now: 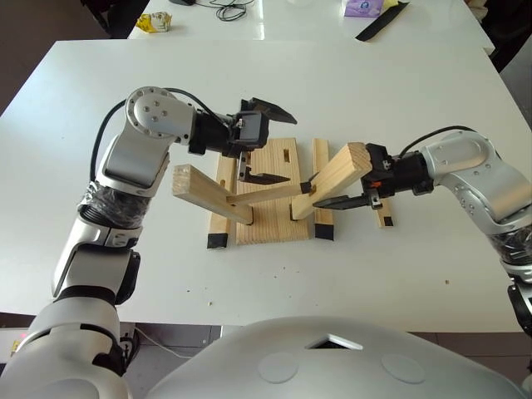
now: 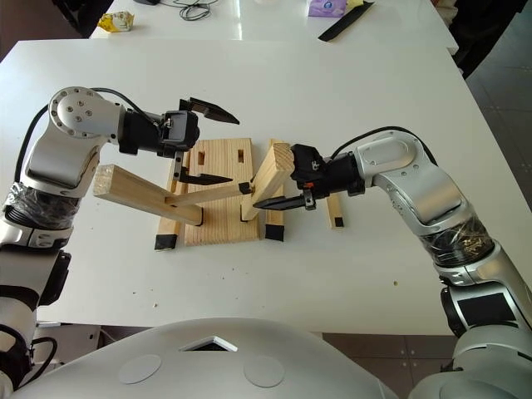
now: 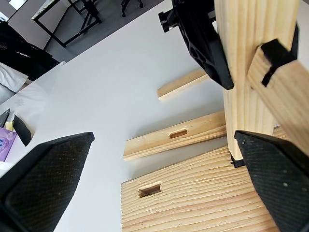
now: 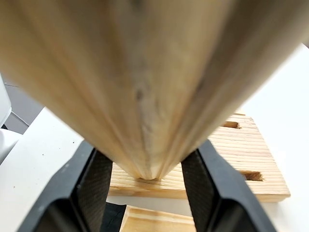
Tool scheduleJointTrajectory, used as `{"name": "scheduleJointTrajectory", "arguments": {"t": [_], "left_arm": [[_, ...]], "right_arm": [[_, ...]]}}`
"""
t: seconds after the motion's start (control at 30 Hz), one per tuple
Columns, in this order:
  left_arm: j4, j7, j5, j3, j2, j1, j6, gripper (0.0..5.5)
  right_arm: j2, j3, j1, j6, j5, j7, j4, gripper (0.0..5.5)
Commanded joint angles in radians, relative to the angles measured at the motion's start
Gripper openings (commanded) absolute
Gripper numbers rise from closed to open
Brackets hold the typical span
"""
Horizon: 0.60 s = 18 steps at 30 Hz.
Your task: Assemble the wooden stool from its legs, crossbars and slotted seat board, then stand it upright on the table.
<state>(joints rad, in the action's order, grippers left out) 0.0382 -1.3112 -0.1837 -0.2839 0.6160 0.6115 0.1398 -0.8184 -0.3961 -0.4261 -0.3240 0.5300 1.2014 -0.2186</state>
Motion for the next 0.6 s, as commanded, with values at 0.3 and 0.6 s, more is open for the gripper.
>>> {"name": "scheduleJointTrajectory", "arguments": {"t": [0.3, 0.6], "left_arm": [[0.030, 0.009, -0.001, -0.018, 0.000, -0.026, 0.013, 5.40], [-0.013, 0.061, -0.012, 0.019, -0.031, 0.039, 0.043, 5.40]], "right_arm": [[0.033, -0.123, 0.001, -0.096, -0.161, 0.005, 0.077, 2.04], [0.042, -0.132, 0.002, -0.092, -0.180, 0.016, 0.084, 2.04]]}}
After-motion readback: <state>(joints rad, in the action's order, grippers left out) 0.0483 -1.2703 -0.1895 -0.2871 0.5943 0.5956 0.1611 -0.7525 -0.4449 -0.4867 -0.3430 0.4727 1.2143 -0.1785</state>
